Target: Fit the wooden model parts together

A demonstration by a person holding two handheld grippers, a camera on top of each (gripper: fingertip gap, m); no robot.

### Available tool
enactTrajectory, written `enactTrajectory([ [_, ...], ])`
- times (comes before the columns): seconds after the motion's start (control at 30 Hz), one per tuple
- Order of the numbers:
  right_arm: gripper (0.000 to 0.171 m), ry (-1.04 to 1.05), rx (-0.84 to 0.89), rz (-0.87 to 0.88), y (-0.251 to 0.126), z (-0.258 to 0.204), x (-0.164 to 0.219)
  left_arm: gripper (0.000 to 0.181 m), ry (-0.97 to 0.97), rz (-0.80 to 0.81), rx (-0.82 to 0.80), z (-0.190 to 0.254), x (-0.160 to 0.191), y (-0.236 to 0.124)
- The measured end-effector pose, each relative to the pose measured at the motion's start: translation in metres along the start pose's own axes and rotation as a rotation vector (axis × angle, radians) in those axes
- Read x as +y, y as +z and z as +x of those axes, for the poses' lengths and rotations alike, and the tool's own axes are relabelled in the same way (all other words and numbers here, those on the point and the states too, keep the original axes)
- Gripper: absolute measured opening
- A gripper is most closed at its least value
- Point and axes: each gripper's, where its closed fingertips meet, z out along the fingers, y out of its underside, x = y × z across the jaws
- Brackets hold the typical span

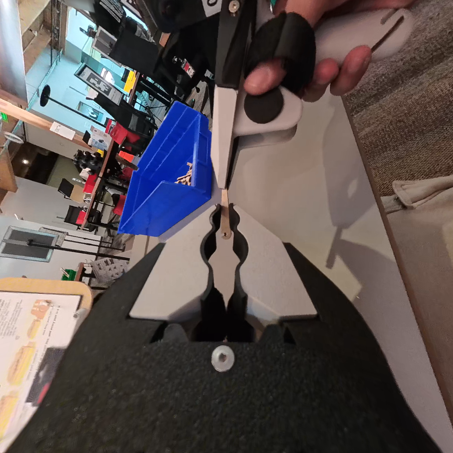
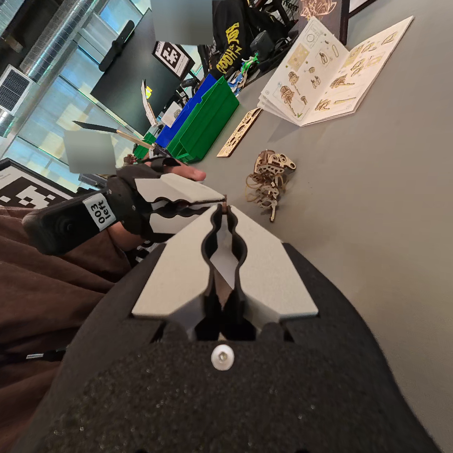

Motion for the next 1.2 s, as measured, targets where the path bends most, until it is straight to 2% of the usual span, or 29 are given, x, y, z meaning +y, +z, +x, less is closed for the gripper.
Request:
enactTrajectory([
  [0.1, 0.003, -0.041, 0.029, 0.003, 0.006, -0.002, -0.001, 0.006, -0.129, -0.023, 0.015, -0.003, 0.007, -0.005],
  [0.17, 0.003, -0.072, 0.060, 0.025, 0.009, -0.002, -0.004, 0.014, -0.277, -0.030, 0.006, -0.011, 0.017, -0.014],
  [0.33, 0.003, -0.242, 0.211, 0.008, 0.019, 0.008, -0.001, 0.037, -0.685, -0.148, 0.001, -0.025, 0.092, -0.035],
  [0.4, 0.003, -0.365, 0.287, -0.011, 0.022, 0.013, 0.000, 0.045, -0.774, -0.190, -0.019, -0.029, 0.120, -0.043],
  [0.43, 0.002, -0.425, 0.320, -0.015, 0.024, 0.016, 0.001, 0.056, -0.803, -0.209, -0.017, -0.030, 0.130, -0.045],
  [0.5, 0.002, -0.500, 0.348, -0.041, 0.027, 0.018, 0.004, 0.075, -0.837, -0.270, 0.037, -0.022, 0.146, -0.043],
  [0.57, 0.003, -0.499, 0.359, -0.069, 0.031, 0.021, 0.010, 0.082, -0.867, -0.285, 0.114, -0.011, 0.149, -0.040],
  [0.7, 0.002, -0.530, 0.359, -0.096, 0.041, 0.021, 0.017, 0.081, -0.873, -0.292, 0.153, -0.001, 0.153, -0.032],
  [0.83, 0.003, -0.559, 0.386, -0.147, 0.044, 0.024, 0.024, 0.081, -0.758, -0.334, 0.131, 0.001, 0.156, -0.025],
  [1.2, 0.003, -0.500, 0.381, -0.127, 0.040, 0.027, 0.021, 0.035, -0.756, -0.320, 0.084, -0.010, 0.162, -0.025],
])
